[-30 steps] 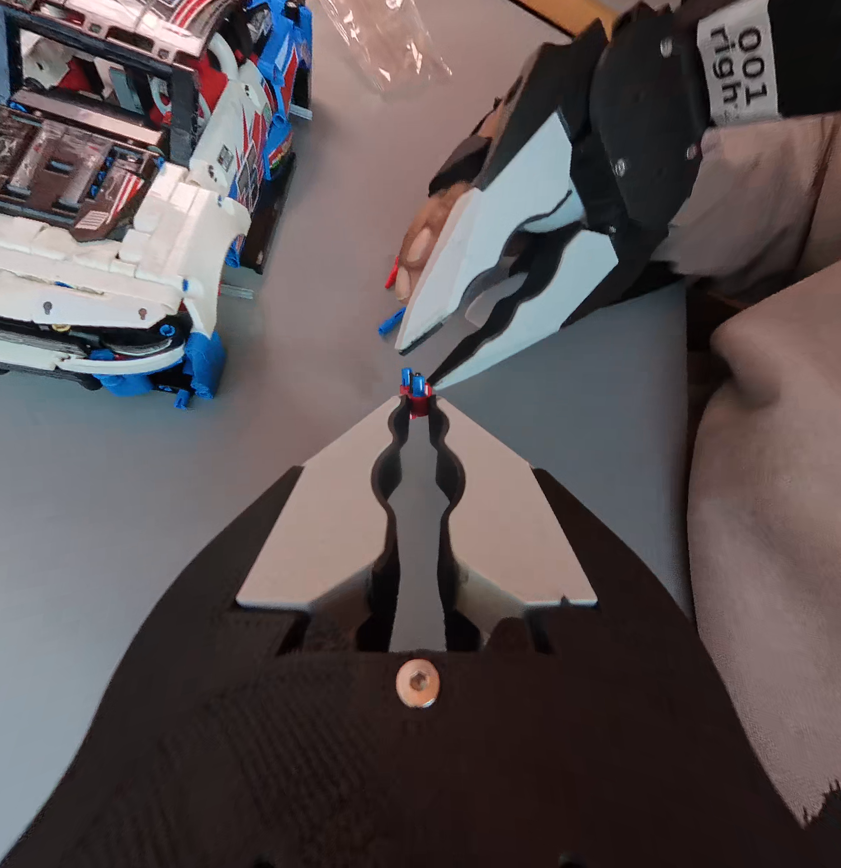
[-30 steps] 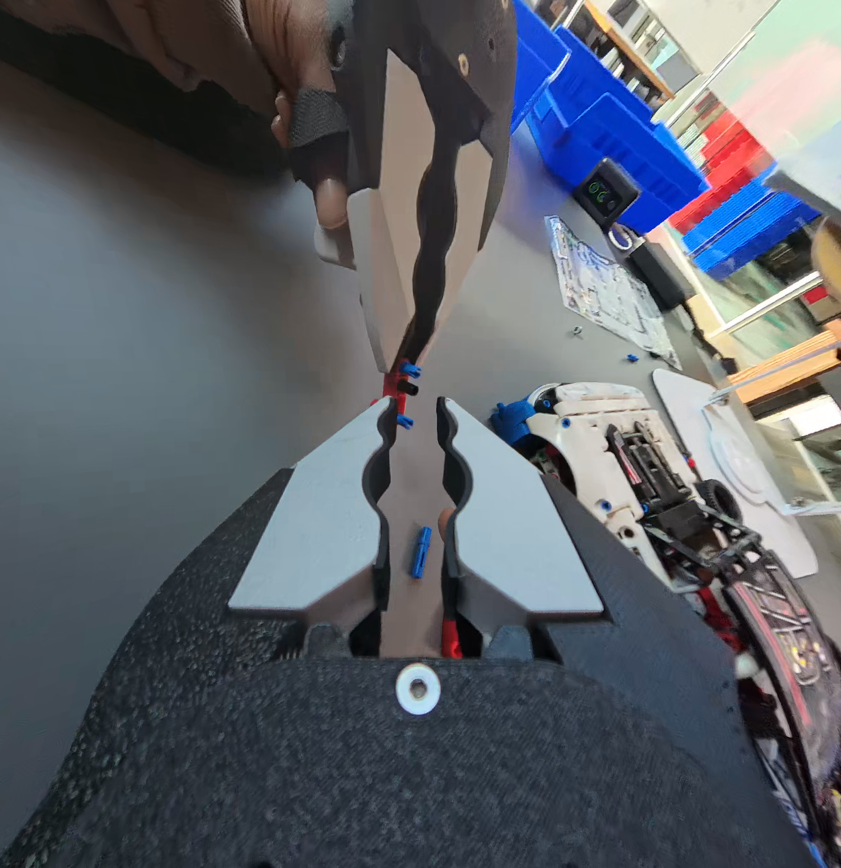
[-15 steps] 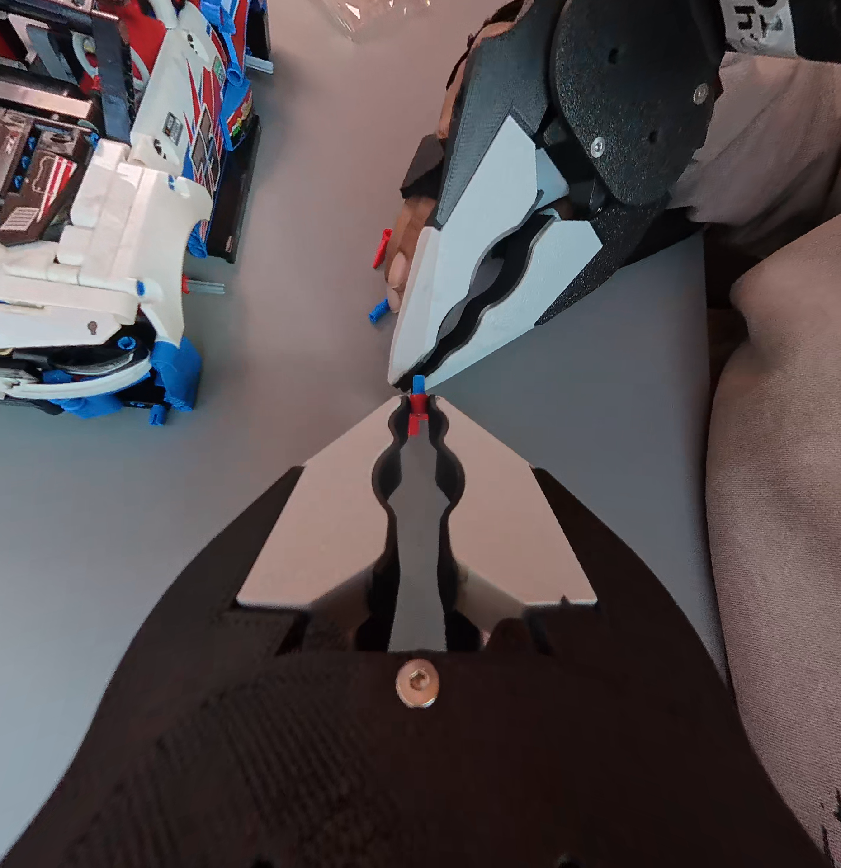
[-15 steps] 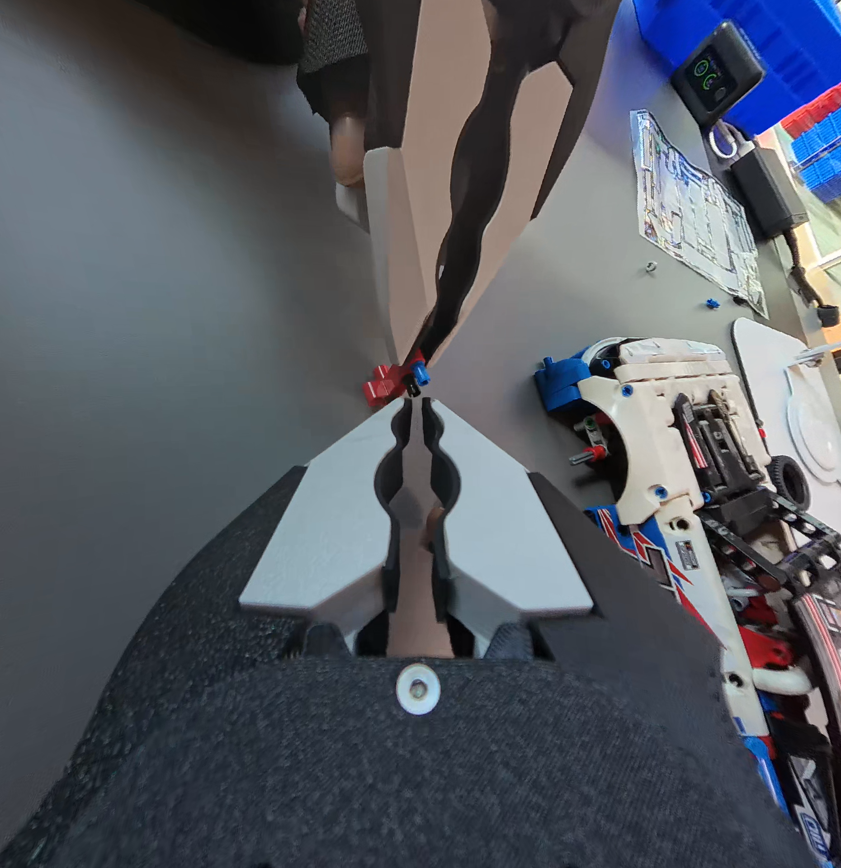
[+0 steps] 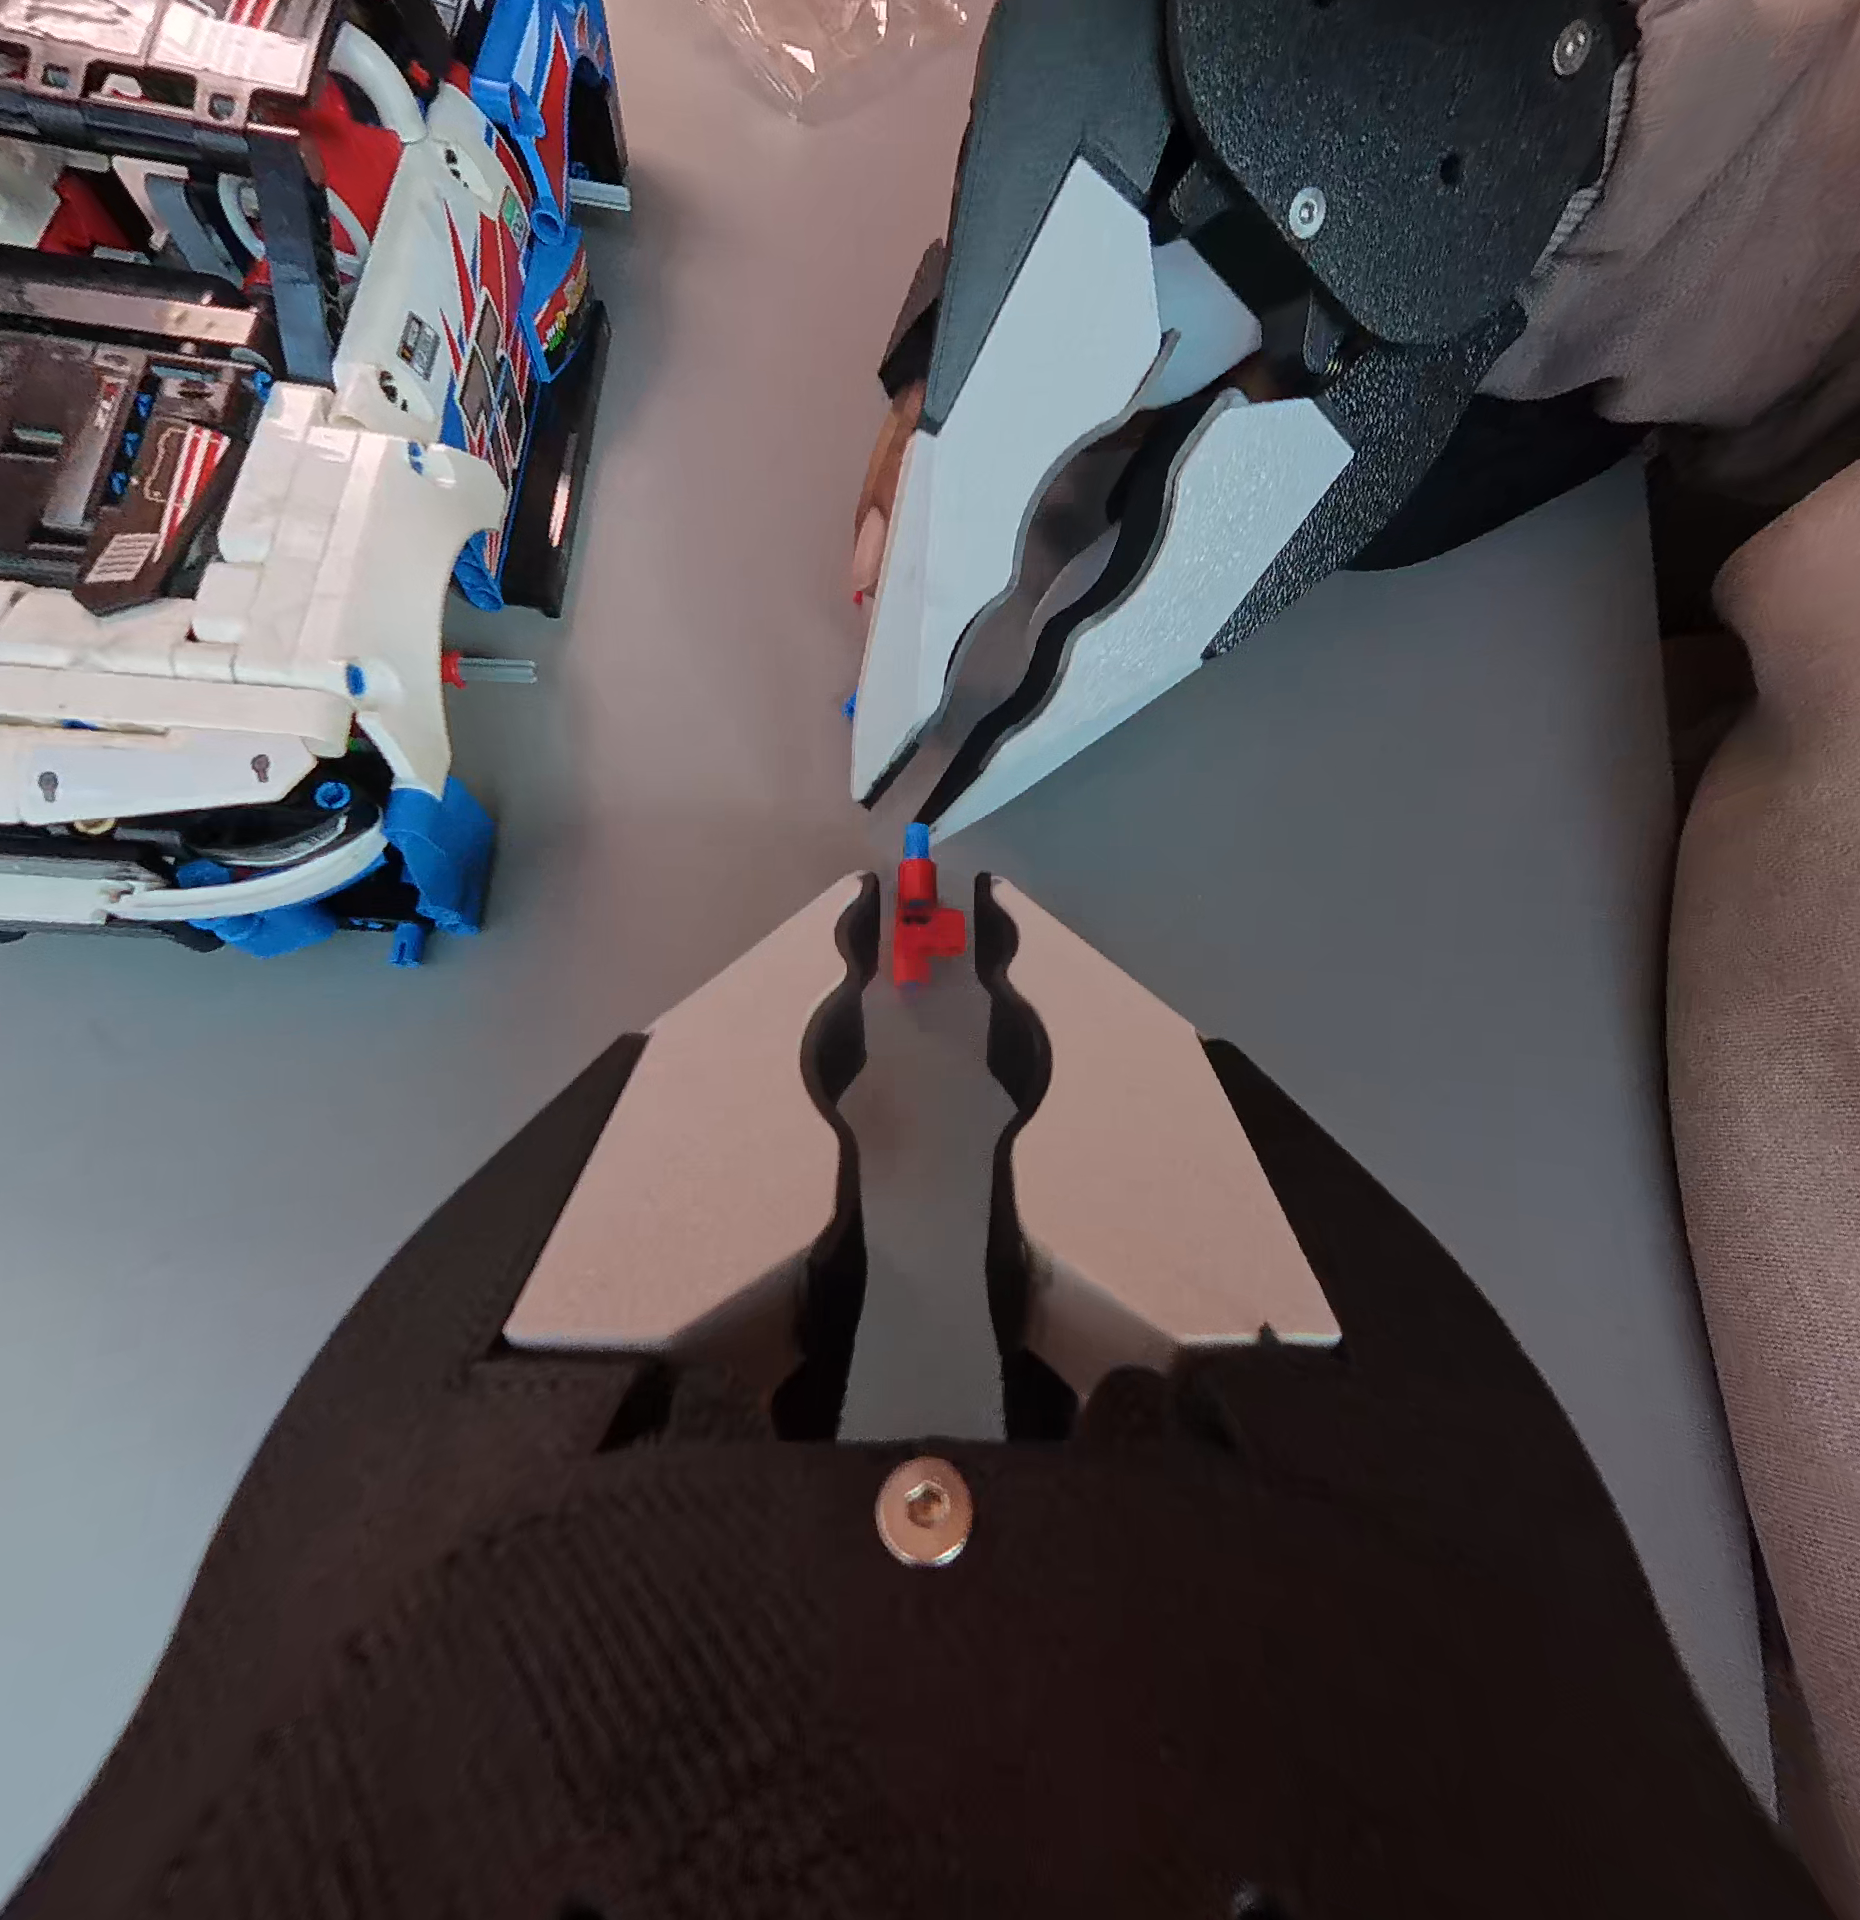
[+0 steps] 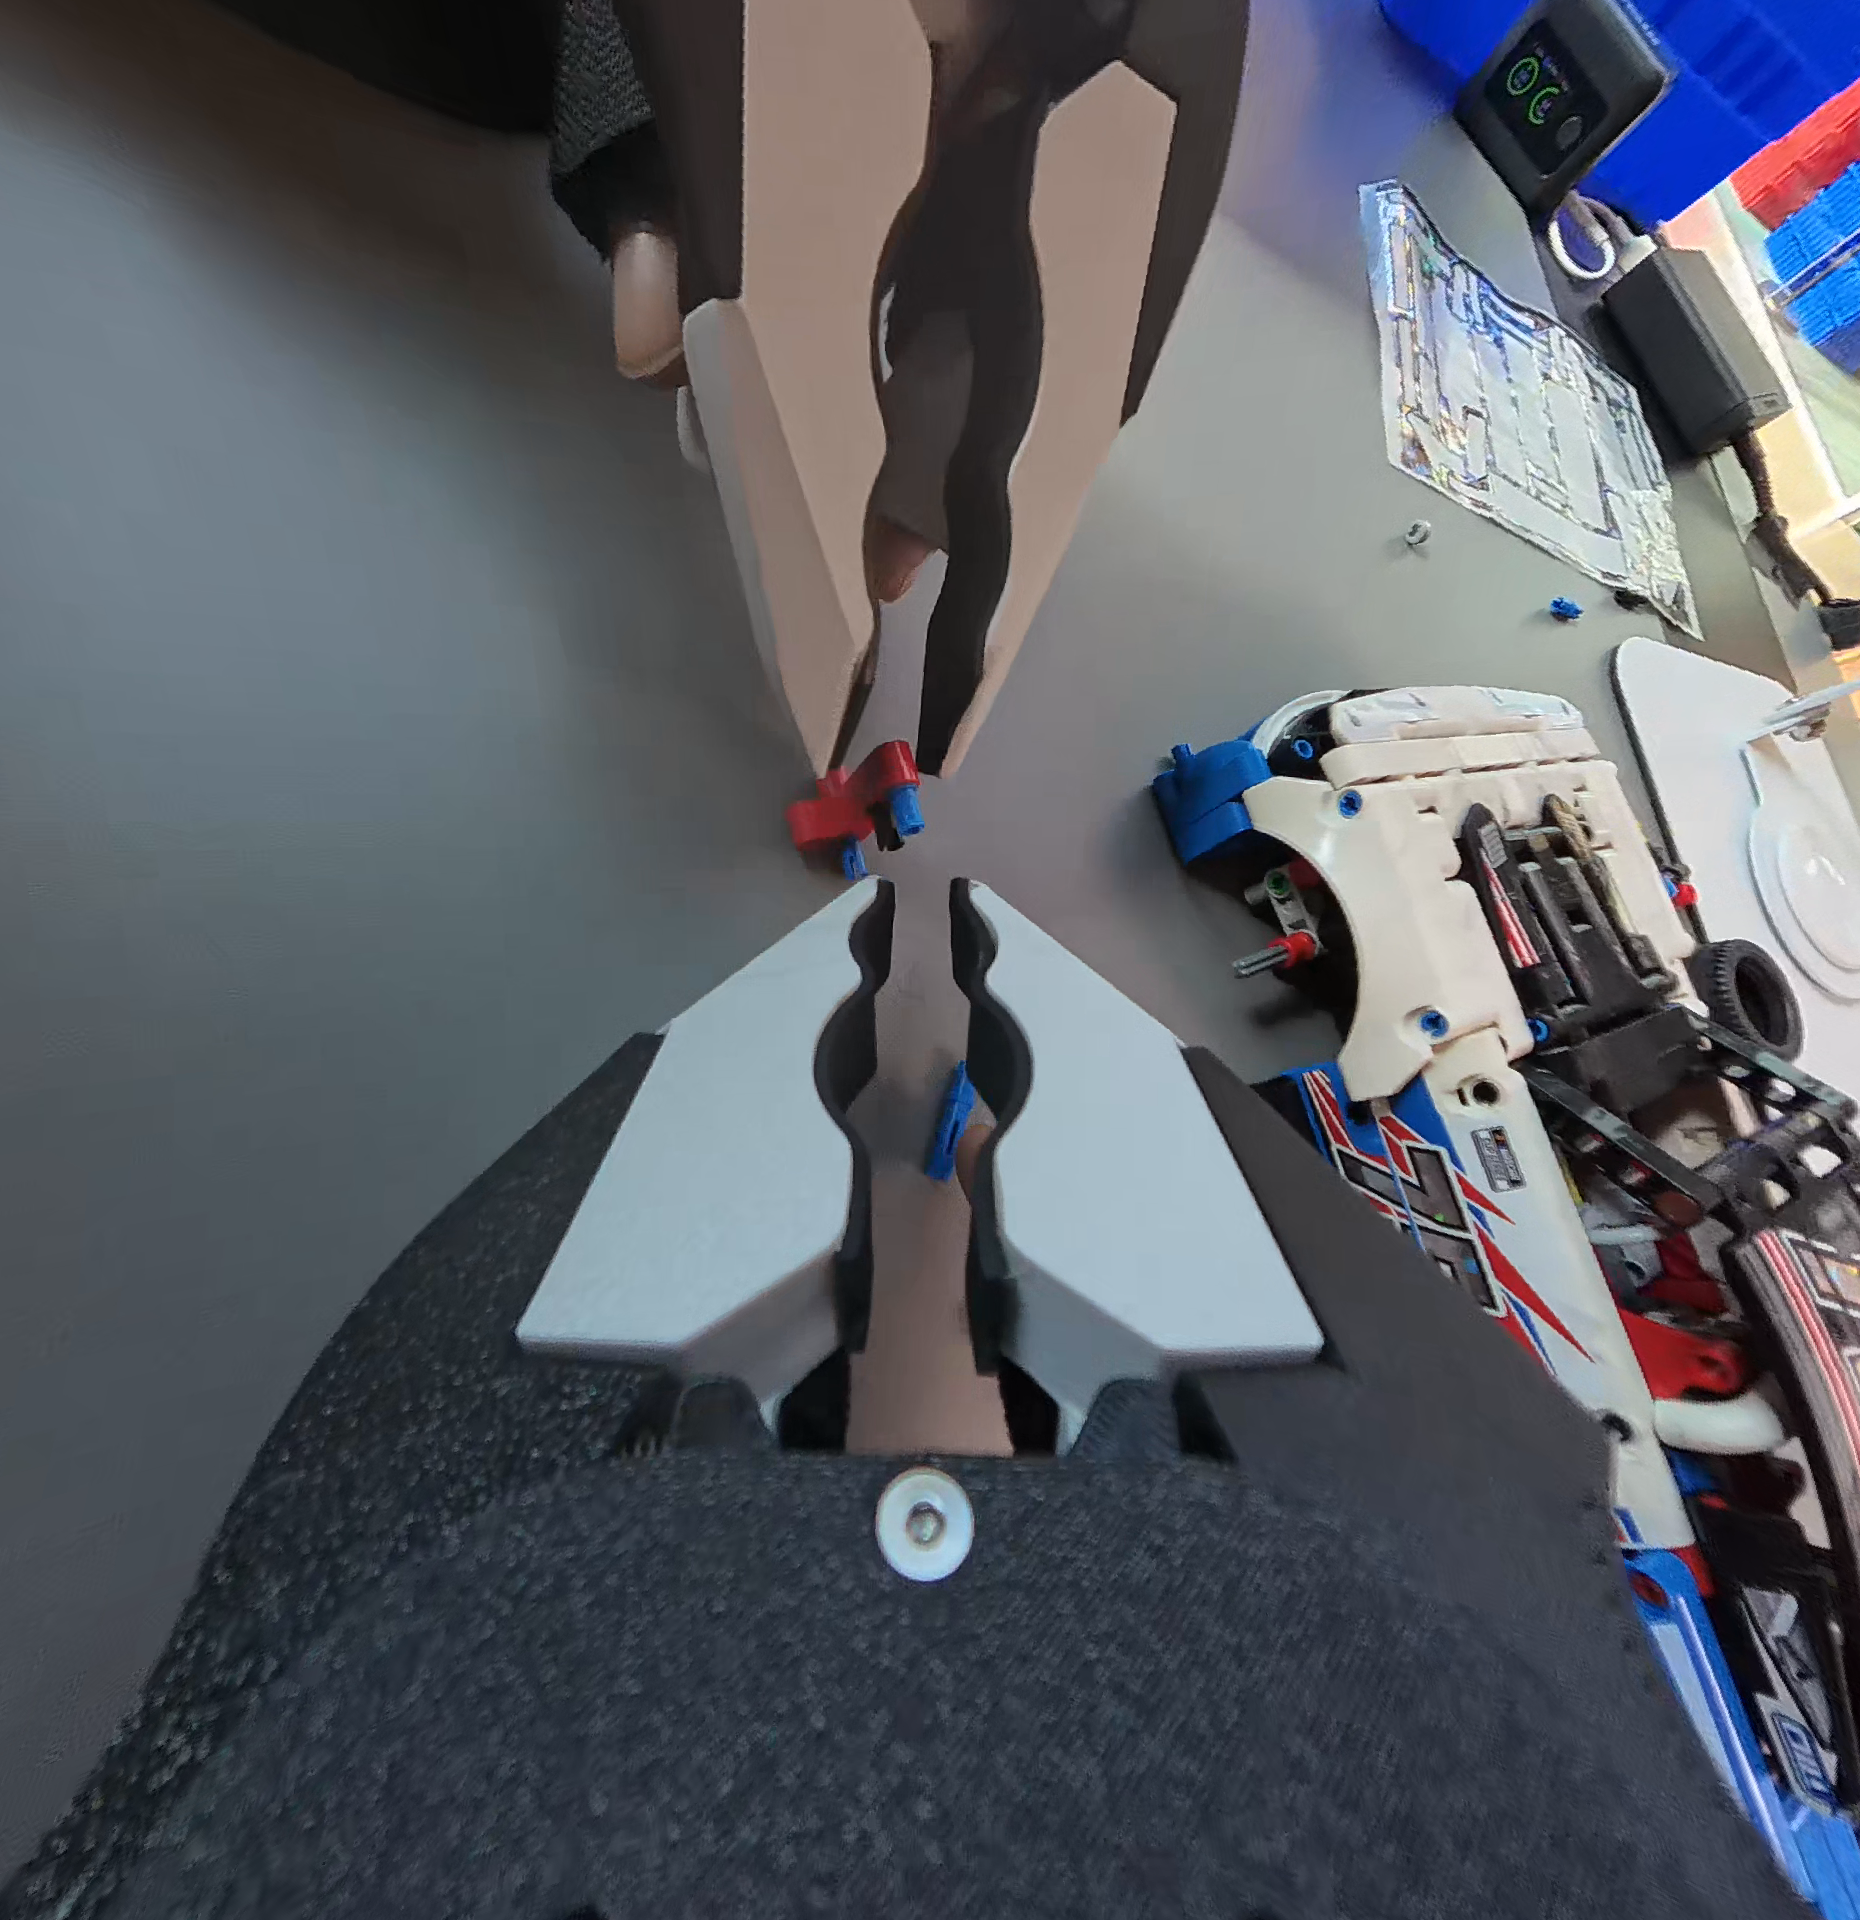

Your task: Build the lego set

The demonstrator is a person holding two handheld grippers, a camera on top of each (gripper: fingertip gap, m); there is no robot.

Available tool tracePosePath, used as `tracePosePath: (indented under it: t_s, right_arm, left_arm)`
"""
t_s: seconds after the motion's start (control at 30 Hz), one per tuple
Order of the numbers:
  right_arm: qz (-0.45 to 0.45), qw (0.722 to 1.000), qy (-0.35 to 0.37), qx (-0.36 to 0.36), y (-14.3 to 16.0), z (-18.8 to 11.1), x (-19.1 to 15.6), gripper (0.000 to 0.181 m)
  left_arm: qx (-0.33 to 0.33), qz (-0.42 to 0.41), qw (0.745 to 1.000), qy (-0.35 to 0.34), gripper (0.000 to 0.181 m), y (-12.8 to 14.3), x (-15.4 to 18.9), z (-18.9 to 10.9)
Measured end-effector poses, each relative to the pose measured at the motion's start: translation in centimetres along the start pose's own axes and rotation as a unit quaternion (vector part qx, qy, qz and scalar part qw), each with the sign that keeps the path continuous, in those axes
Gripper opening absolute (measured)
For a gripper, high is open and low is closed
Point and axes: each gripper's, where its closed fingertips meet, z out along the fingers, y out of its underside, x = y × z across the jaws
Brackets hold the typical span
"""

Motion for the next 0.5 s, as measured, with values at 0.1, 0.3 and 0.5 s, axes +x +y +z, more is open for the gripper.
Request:
tracePosePath:
  t_s: [0.1, 0.3, 0.5]
  right_arm:
    - [0.024, 1.0, 0.007, 0.014, 0.1, -1.1, 1.1, 0.009]
    - [0.08, 0.995, -0.042, -0.043, 4.1, -3.2, 1.4, 0.013]
    - [0.082, 0.993, -0.062, -0.058, 4.5, -3.2, 0.6, 0.013]
  left_arm:
    - [0.005, 0.007, 1.0, -0.004, 0.019, 0.1, -0.1, -0.3]
    - [0.001, 0.01, 1.0, -0.017, 0.009, 0.4, -0.2, 0.7]
    - [-0.002, 0.036, 0.998, -0.049, 0.005, 0.2, -0.8, 1.0]
